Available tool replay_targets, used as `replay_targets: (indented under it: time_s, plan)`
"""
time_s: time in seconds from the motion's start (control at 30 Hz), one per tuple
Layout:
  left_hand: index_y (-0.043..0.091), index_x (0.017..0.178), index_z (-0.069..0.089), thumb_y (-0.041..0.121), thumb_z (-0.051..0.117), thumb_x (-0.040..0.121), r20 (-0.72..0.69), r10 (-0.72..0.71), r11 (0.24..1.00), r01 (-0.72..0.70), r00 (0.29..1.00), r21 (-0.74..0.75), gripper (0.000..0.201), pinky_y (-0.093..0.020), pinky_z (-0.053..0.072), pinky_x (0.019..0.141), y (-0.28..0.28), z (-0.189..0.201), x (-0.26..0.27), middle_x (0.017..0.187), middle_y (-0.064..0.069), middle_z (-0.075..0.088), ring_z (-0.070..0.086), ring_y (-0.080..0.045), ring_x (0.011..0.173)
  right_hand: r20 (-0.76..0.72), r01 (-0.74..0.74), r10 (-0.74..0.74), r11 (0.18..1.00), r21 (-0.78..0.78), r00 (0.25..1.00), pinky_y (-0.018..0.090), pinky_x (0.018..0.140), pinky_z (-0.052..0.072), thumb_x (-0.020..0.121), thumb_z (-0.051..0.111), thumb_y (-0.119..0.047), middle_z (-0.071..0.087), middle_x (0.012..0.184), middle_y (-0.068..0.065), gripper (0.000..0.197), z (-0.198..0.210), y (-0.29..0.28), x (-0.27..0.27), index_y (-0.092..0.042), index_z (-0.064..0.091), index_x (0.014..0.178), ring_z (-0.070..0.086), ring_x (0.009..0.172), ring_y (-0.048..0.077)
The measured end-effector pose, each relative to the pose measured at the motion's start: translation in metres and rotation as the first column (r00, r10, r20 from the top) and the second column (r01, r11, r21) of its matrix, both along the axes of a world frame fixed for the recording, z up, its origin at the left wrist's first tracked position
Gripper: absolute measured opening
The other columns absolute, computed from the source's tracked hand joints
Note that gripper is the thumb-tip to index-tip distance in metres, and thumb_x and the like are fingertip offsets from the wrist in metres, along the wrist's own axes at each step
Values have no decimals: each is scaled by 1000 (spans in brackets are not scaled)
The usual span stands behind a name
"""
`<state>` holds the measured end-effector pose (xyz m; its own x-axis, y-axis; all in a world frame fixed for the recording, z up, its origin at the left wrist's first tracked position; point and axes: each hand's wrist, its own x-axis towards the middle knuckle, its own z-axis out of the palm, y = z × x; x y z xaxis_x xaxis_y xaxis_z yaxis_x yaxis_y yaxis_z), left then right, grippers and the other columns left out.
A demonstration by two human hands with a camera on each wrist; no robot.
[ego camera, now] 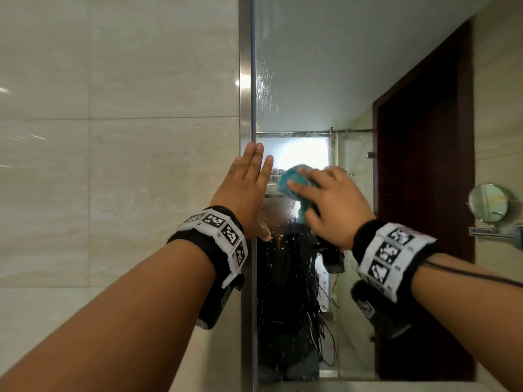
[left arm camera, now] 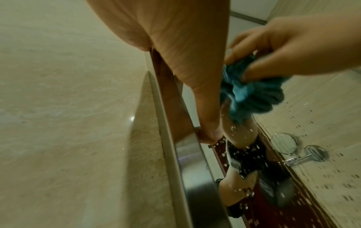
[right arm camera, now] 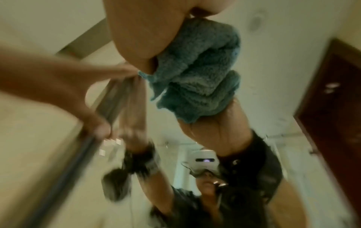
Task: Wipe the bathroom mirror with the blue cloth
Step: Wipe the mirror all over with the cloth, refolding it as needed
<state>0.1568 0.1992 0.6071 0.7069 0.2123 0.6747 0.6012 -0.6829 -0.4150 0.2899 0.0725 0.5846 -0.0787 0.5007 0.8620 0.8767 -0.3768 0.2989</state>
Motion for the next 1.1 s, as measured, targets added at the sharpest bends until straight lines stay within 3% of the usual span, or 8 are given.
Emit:
replay_targets:
  time_s: [0.1, 0.23, 0.37, 0.53, 0.63, 0.8, 0.93, 1.1]
  plan:
    - [5, 146, -20, 69, 69, 64, 5, -14, 999, 14, 1000, -35, 137, -42, -9, 116, -3, 1, 0, 152, -19, -27, -26, -33, 140, -15, -7, 5, 994, -107, 1000, 41, 96, 42, 76, 68, -9, 46, 140, 6, 59, -13, -6, 0, -21, 53, 132, 47, 111, 31]
    - [13, 150, -9, 64, 63, 75, 100, -251, 932, 269, 963, -243, 115, -41, -4, 118, -10, -3, -6, 156, -12, -19, -21, -26, 143, -342, -184, 203, 979, 88, 918, 17, 98, 35, 82, 59, 4, 32, 143, 4, 59, -11, -19, -13, -14, 43, 136, 39, 123, 16]
    - [24, 147, 25, 60, 50, 86, 283, -525, 717, 596, 803, -361, 75, -49, 29, 113, -15, -18, -6, 153, -4, 28, 26, -29, 140, -392, -153, 200, 977, 149, 898, -6, 79, 32, 83, 57, 5, 39, 127, -1, 43, -27, -31, -24, -14, 52, 121, 40, 109, 3]
    - [24, 130, 44, 34, 51, 96, 438, -581, 519, 727, 686, -450, 37, -14, 48, 74, -44, -24, -4, 121, -2, 61, 61, -17, 107, -349, -221, 279, 955, 197, 894, -6, 84, 31, 81, 58, 5, 39, 112, -7, 33, -39, -40, -38, -11, 55, 111, 38, 95, -4]
    - [24, 116, 50, 28, 57, 92, 526, -566, 447, 773, 635, -451, 25, -28, 56, 76, -58, -22, -1, 106, 1, 64, 63, -16, 95, -343, -233, 296, 949, 213, 891, -2, 84, 35, 80, 59, 4, 39, 109, -9, 31, -36, -49, -37, -12, 55, 107, 40, 93, -3]
    - [16, 104, 54, 13, 53, 94, 573, -515, 515, 765, 638, -388, 11, -14, 50, 61, -73, -16, -5, 98, -2, 63, 61, -13, 84, -341, -211, 192, 977, -20, 920, 26, 74, 52, 85, 53, -43, 51, 110, -13, 34, -25, -77, -24, -29, 49, 116, 54, 92, 2]
    - [16, 97, 38, 6, 44, 94, 516, -463, 678, 663, 720, -317, 12, -28, 48, 66, -78, -8, -1, 88, -7, 56, 57, -23, 79, -189, -45, 41, 999, -21, 981, 33, 85, 48, 86, 42, -50, 53, 122, -7, 45, -1, -94, 1, -28, 48, 125, 53, 105, 12]
    - [11, 88, 58, -1, 43, 88, 542, -379, 780, 574, 750, -248, 19, -22, 35, 63, -71, 6, 19, 88, -6, 49, 50, -23, 79, -148, 239, -248, 968, -75, 957, 48, 111, 22, 81, 61, -45, 5, 156, 5, 77, 23, -78, 33, -32, 18, 144, 12, 142, 27]
